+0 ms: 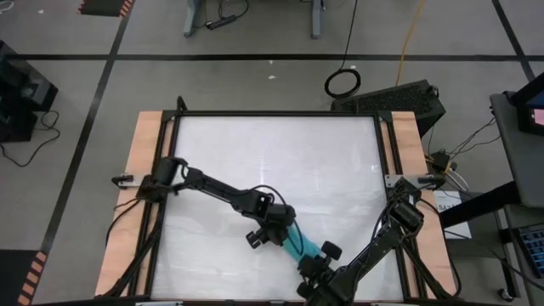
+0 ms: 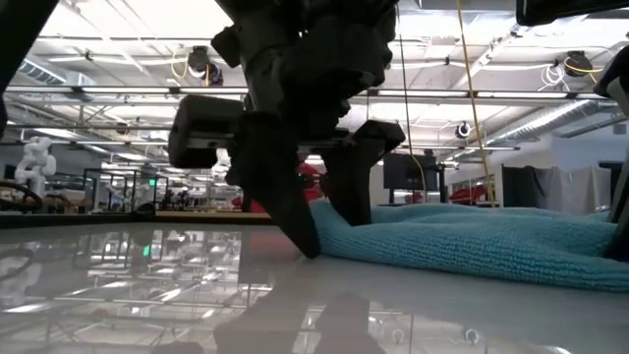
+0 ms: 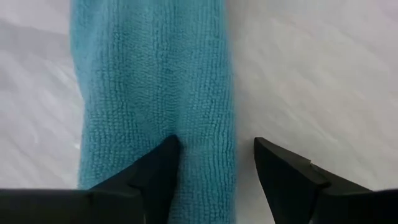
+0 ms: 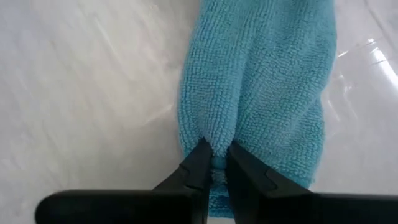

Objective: Roll towel
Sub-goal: Roll the blue towel

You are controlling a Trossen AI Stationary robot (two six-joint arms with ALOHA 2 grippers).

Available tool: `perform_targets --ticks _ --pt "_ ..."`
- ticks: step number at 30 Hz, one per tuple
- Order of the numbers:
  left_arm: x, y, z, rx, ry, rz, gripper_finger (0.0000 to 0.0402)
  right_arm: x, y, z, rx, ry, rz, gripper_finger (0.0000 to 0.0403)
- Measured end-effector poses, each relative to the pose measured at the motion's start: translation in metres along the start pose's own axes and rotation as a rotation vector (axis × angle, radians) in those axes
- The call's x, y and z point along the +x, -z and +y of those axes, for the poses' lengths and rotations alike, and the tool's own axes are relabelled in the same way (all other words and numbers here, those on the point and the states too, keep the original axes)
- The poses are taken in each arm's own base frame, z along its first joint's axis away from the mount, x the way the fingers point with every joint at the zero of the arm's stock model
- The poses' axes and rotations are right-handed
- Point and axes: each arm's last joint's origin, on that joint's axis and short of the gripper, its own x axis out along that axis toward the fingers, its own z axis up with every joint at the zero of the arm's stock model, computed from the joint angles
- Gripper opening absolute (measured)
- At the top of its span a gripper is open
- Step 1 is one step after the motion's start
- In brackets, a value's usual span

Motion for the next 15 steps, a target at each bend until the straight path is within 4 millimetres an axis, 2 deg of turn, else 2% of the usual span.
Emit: perform_targets --ticks 6,10,15 --pt "-0.006 0.018 0.015 -0.140 0.001 0.019 0.0215 0.005 -0.009 -0.015 -0.042 0.129 0.021 0.0037" --pt "-0.021 0.035 0.030 -0.243 -0.040 0.063 0.0215 0.013 -0.025 -0.026 -0.078 0.216 0.017 0.0037" --pt "-0.032 0.059 0.042 -0.356 -0.009 0.121 0.0215 0.028 -0.053 -0.040 -0.148 0.280 0.048 0.0037"
